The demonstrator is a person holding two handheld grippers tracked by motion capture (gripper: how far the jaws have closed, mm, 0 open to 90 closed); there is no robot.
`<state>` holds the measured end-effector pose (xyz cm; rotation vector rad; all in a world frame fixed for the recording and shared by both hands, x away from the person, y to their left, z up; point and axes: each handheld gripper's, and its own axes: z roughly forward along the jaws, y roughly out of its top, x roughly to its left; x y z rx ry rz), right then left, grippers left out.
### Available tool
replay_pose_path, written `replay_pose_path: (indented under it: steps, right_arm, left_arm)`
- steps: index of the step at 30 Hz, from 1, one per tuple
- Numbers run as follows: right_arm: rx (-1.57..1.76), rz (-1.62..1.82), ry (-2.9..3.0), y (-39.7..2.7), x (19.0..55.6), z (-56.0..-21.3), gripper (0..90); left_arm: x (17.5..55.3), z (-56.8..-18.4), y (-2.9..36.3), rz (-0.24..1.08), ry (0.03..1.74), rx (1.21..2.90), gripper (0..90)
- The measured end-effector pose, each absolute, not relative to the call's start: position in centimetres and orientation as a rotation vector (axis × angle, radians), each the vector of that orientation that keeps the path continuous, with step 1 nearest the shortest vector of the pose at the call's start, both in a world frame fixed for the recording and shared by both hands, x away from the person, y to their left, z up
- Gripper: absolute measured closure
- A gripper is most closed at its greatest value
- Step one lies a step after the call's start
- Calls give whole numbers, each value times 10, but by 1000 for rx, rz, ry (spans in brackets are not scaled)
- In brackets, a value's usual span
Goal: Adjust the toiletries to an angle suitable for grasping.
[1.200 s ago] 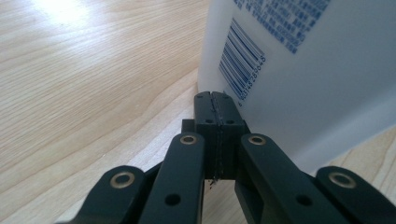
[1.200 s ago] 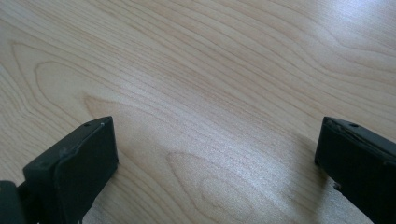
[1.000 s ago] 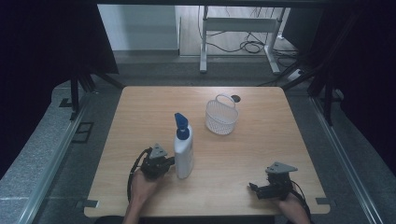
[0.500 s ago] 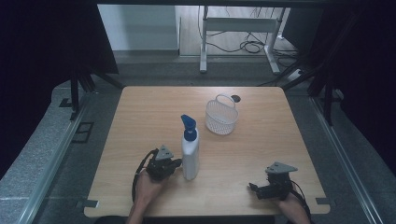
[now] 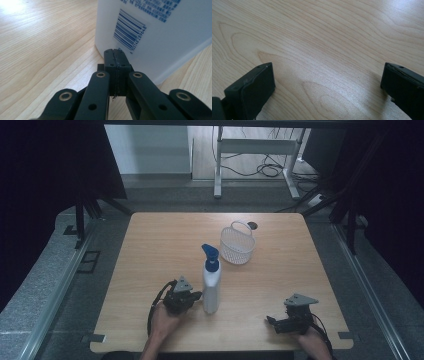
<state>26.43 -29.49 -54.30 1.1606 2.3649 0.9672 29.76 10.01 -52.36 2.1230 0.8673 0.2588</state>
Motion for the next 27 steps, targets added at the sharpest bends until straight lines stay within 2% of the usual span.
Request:
replay_pose_path:
  steps: [27]
  right_arm:
    - [1162, 967, 2365, -295, 264, -543, 0]
  left_arm:
    - [290, -522, 67, 201, 787, 2158, 891]
